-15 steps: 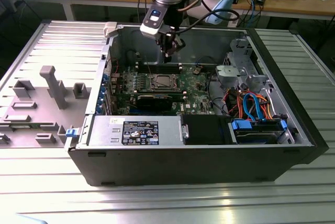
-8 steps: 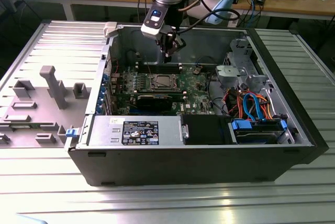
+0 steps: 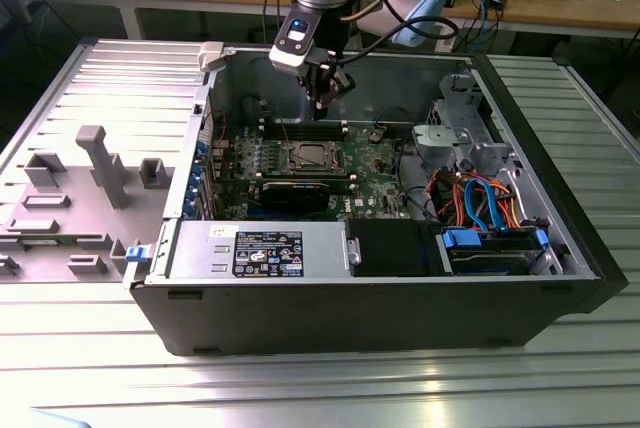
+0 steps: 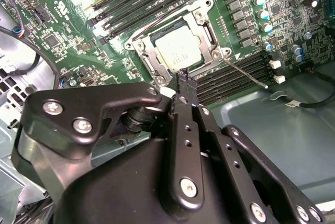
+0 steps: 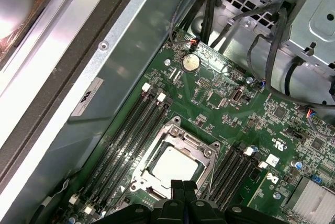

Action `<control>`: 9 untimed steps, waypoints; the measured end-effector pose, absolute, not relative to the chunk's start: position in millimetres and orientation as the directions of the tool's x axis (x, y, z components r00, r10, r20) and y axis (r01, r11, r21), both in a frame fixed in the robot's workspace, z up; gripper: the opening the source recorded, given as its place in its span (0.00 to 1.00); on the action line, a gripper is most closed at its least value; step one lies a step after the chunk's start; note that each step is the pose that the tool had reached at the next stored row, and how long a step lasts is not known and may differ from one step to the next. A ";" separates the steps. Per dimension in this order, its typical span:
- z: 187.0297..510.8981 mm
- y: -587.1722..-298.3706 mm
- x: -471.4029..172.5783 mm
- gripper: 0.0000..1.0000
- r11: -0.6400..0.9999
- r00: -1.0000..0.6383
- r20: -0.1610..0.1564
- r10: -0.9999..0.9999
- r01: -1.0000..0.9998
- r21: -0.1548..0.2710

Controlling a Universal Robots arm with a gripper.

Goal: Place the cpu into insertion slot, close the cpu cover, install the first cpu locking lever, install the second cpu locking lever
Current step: 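Install the first cpu locking lever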

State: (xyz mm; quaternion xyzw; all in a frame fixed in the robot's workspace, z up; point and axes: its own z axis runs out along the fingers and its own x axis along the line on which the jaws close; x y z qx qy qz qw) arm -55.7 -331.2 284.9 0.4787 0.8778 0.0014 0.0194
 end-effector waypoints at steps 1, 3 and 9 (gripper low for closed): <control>284.9 -331.2 -55.7 0.11 0.542 -0.541 -0.033 0.840 0.840 0.021; 284.9 -331.2 -55.7 0.11 0.542 -0.541 -0.033 0.840 0.840 0.021; 284.9 -331.2 -56.8 0.11 0.574 -0.574 -0.033 0.818 0.818 0.021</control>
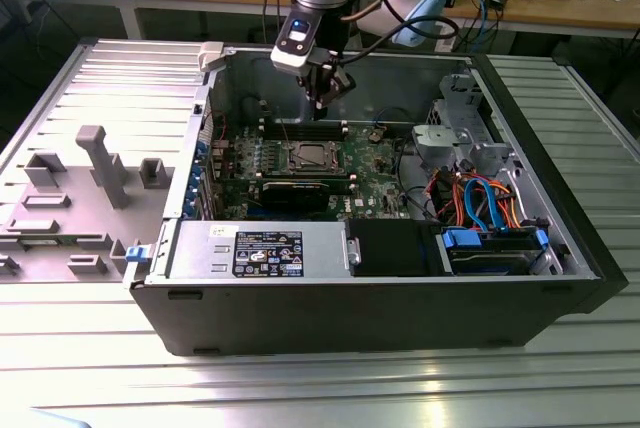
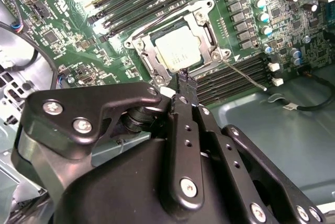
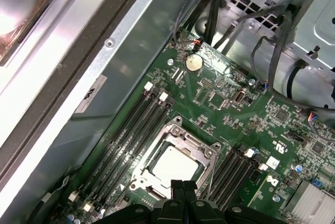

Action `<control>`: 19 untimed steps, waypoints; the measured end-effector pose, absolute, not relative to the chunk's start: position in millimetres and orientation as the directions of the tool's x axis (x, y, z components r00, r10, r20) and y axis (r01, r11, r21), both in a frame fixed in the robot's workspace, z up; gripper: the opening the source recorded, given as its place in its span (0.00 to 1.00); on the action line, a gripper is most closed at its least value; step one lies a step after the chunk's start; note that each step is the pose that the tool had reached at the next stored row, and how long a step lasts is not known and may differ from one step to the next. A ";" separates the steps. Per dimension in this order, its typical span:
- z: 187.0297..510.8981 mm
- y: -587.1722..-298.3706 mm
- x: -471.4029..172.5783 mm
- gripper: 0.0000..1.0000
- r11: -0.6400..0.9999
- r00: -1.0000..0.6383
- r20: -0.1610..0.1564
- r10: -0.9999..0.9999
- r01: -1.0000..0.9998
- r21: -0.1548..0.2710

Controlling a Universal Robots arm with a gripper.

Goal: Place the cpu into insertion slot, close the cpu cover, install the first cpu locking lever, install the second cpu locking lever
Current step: 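Install the first cpu locking lever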

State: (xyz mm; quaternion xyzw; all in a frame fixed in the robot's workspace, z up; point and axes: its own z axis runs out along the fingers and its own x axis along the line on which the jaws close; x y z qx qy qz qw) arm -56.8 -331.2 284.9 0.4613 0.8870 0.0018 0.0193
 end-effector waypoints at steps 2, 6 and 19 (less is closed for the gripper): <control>284.9 -331.3 -59.2 0.11 0.583 -0.582 -0.033 0.813 0.812 0.021; 284.9 -331.2 -65.5 0.11 0.588 -0.587 -0.031 0.809 0.808 0.022; 284.5 -331.3 -66.1 0.11 0.730 -0.729 -0.031 0.683 0.683 0.022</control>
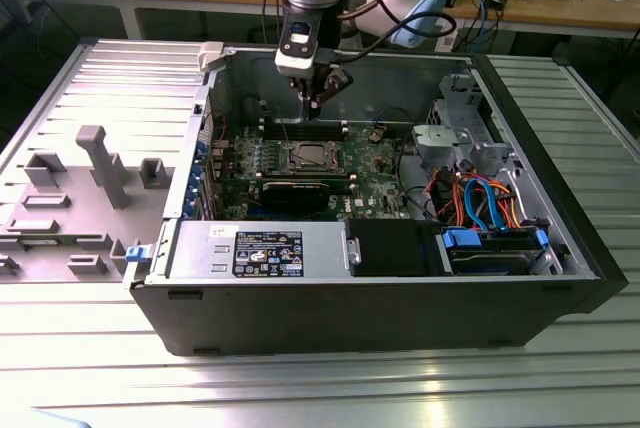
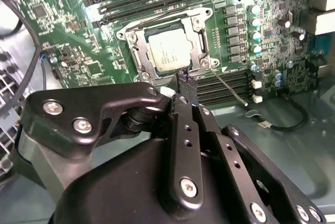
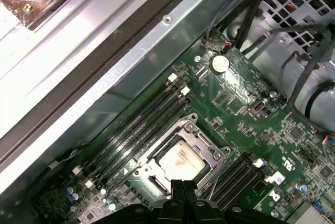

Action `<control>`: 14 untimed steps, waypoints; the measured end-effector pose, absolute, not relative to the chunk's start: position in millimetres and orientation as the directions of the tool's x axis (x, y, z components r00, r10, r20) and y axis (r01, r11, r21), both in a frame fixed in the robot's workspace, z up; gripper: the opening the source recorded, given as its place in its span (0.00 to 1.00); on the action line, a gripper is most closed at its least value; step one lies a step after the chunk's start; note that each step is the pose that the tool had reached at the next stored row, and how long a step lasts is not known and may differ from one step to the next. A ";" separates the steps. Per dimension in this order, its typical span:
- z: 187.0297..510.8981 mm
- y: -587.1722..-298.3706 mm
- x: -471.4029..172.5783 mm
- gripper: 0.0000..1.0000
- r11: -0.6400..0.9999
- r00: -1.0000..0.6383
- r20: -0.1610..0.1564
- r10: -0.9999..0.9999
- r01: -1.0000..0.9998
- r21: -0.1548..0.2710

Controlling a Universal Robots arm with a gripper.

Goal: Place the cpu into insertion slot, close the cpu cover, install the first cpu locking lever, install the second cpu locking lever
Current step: 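Install the first cpu locking lever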

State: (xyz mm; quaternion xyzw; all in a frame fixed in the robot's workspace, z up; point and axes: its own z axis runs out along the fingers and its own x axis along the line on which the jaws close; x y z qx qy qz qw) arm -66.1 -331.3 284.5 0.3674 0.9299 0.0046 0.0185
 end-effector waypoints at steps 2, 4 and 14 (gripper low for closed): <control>284.5 -331.3 -66.1 0.11 0.746 -0.745 -0.031 0.666 0.666 0.022; 284.5 -331.5 -66.2 0.11 0.750 -0.750 -0.031 0.661 0.661 0.022; 283.4 -331.5 -66.2 0.11 0.801 -0.801 -0.026 0.598 0.598 0.018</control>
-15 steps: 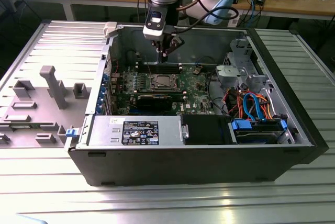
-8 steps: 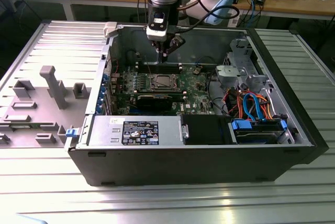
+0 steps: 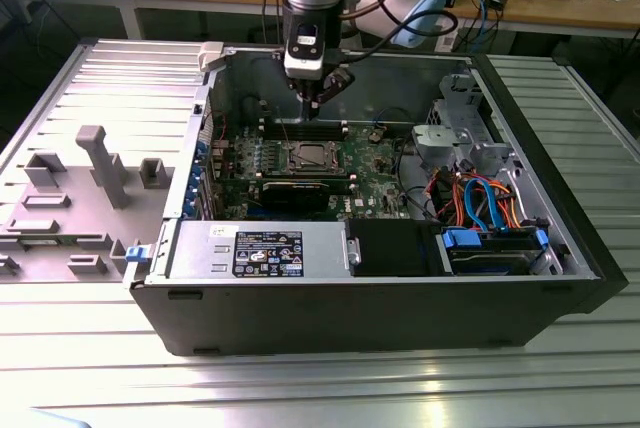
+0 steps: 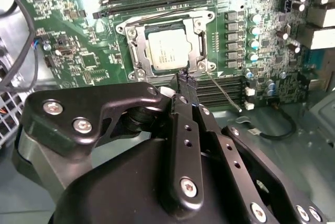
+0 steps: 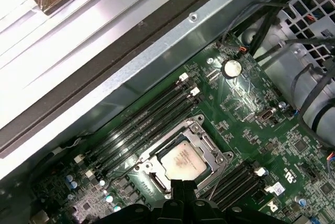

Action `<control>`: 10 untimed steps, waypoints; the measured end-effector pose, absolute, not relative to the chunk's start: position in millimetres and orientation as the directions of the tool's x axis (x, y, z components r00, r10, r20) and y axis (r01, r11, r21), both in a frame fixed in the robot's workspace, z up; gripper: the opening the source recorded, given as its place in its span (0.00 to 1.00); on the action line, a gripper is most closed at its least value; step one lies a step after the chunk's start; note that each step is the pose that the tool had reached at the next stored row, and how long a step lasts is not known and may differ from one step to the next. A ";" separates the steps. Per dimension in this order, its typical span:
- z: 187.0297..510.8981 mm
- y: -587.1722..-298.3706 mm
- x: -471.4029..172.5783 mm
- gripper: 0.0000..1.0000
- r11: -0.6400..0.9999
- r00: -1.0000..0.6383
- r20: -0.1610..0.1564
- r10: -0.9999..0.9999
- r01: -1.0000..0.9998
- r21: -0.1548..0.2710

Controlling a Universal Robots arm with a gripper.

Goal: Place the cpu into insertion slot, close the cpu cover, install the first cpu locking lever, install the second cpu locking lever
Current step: 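Install the first cpu locking lever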

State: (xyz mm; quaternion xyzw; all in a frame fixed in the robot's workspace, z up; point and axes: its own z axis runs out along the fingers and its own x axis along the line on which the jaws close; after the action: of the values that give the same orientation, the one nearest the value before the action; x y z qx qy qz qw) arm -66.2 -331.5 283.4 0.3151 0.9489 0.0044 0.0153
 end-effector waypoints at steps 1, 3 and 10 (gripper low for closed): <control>283.3 -331.5 -66.2 0.11 0.810 -0.810 -0.026 0.586 0.586 0.018; 282.8 -331.5 -66.2 0.11 0.824 -0.824 -0.026 0.566 0.566 0.018; 282.4 -331.5 -66.5 0.11 0.876 -0.875 -0.020 0.483 0.483 0.014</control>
State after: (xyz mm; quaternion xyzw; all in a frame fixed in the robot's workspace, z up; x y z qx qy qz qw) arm -66.5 -331.5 282.4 0.2493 0.9684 0.0043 0.0115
